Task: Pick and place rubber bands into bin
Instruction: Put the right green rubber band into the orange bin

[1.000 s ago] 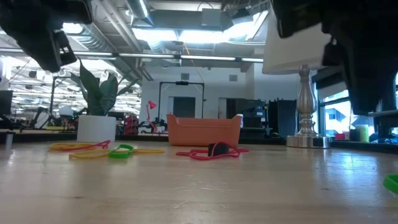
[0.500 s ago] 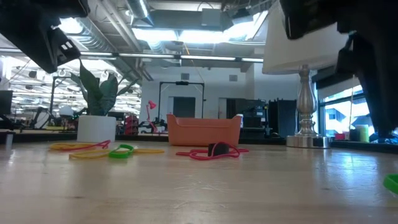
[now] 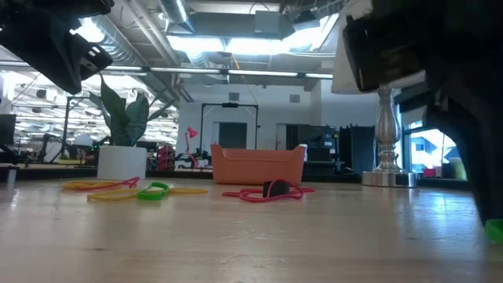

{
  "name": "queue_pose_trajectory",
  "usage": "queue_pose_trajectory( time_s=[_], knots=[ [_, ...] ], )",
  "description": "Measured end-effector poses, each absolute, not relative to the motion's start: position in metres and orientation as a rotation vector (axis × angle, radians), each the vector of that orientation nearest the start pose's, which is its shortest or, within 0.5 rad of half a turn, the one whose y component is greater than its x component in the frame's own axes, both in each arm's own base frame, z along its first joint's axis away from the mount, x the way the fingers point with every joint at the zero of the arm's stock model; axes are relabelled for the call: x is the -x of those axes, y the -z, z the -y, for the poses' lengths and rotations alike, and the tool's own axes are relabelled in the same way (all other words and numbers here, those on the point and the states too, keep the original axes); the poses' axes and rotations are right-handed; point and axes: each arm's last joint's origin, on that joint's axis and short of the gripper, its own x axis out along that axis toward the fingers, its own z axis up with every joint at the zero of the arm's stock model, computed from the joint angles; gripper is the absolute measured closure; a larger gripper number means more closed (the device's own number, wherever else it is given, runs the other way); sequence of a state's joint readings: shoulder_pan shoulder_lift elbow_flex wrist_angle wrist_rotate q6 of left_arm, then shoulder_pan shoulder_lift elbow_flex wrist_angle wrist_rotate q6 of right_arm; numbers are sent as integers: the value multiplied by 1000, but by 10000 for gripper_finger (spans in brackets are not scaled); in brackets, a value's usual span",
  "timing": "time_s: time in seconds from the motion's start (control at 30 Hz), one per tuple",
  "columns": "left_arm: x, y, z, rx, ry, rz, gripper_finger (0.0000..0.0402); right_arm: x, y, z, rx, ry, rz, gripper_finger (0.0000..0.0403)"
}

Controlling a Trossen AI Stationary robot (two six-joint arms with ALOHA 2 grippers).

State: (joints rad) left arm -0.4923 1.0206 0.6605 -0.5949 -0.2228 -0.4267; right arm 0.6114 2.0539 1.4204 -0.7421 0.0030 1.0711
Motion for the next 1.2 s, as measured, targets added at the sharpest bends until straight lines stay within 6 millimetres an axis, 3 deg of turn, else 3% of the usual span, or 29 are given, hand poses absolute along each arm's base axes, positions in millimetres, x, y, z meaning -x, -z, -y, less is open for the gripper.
queue_pose_trajectory(
  time_s=[0.27, 0.4, 0.5, 0.77, 0.87, 1.0, 1.2],
  knots=[
    [-168, -220, 83, 55, 52, -927, 399, -321, -131, -231, -437, 259, -1448, 325],
    [-168, -220, 83, 46, 56, -929, 400, -323, -135, -229, -437, 278, -1441, 390],
    [-168, -220, 83, 44, 57, -930, 401, -325, -144, -230, -421, 297, -1419, 391],
    [-173, -220, 75, 54, 11, -914, 401, -317, -207, -221, -397, 351, -1356, 398],
    [-178, -222, 68, 57, 17, -895, 400, -313, -233, -211, -428, 419, -1254, 400],
    [-186, -224, 54, 63, 26, -869, 400, -312, -256, -189, -434, 498, -1144, 399],
    [-192, -224, 29, 54, -40, -870, 400, -328, -277, -134, -426, 530, -1104, 401]
  ],
)
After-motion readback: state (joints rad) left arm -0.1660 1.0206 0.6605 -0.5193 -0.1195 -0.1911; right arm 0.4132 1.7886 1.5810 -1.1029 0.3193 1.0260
